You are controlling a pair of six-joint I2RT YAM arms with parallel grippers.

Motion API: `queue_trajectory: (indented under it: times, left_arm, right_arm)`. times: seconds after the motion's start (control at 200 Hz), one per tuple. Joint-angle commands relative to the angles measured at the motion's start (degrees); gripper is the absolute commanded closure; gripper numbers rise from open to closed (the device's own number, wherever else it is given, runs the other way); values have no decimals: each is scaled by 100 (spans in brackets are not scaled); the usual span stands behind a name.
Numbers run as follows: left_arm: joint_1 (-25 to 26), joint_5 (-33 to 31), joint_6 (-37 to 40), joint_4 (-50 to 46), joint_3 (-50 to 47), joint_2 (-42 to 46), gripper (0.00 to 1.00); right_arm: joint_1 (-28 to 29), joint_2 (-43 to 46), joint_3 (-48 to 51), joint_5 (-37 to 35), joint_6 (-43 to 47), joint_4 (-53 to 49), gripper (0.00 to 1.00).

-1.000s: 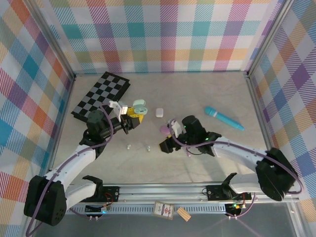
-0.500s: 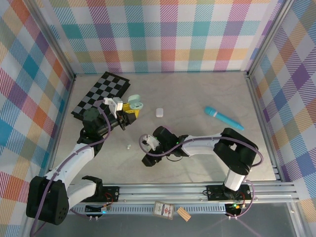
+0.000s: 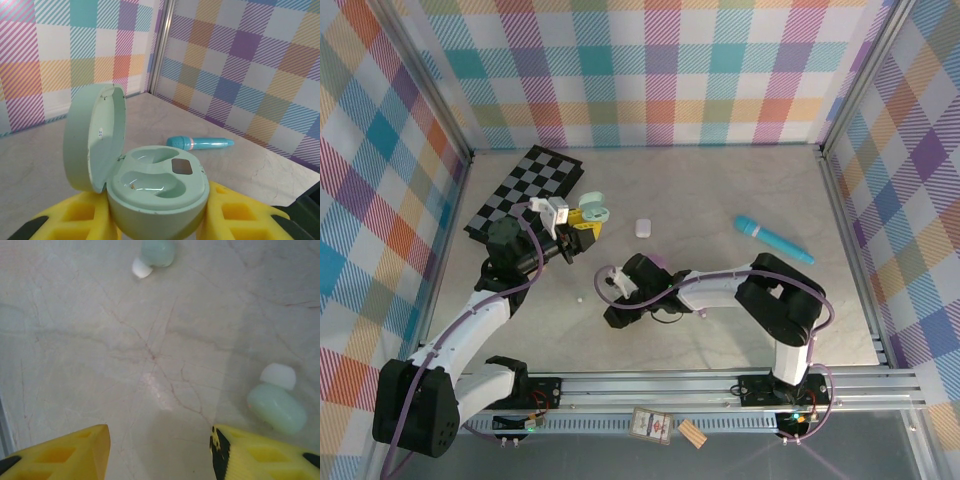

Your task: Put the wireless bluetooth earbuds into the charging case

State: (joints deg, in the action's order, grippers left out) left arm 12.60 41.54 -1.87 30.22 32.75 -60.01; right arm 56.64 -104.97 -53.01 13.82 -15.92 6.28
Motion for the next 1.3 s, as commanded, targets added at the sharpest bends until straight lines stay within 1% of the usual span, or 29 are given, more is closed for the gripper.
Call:
queue_trajectory:
  times: [0.0,0.205,0.31,0.39,0.47,0.59,0.64,0.74,0.81,0.88,0.985,1.12,1.295]
  left_arm:
    - [-69,153,114,70,161,96,69]
    - [-73,131,171,-22,170,113,69]
    - [-74,64,179,-34,171,129,69]
    - [-74,21,187,-47,179,140,69]
    - [-73,-7,202,-74,188,143,69]
    - [-74,-49,227,-73,204,149,69]
    - [-69,-50,241,-77,206,156,69]
    - [-74,-58,346,-172,223,187,68]
    - [-74,-49,387,-208,214,205,68]
    - [-74,-32,405,-226,214,202,68]
    - [-74,1,426,-235,223,196,68]
    - [-72,30,450,-246,236,200,68]
    - [-74,42,439,-253,206,235,68]
  right_arm:
    - [-210,88,106,-381,-173,86,44]
    - [-581,252,25,-320,67,4,43]
    - [-724,420,13,-231,-94,-69,43]
    - [-799,558,35,2,-513,-62,42]
    - [-813,641,72,201,-1188,26,42]
    - [-821,576,-100,437,-2417,-260,44]
    - [-820,540,-108,594,-2956,-228,44]
    - [-815,460,-7,631,-4041,-49,47]
    - [-778,395,84,480,-4488,182,47]
    - [-763,303,122,270,-4771,221,49]
    - [-738,88,160,230,-5084,374,52]
    - [-636,-101,36,229,-5149,303,53]
    - [-619,-285,-66,364,-5193,285,58]
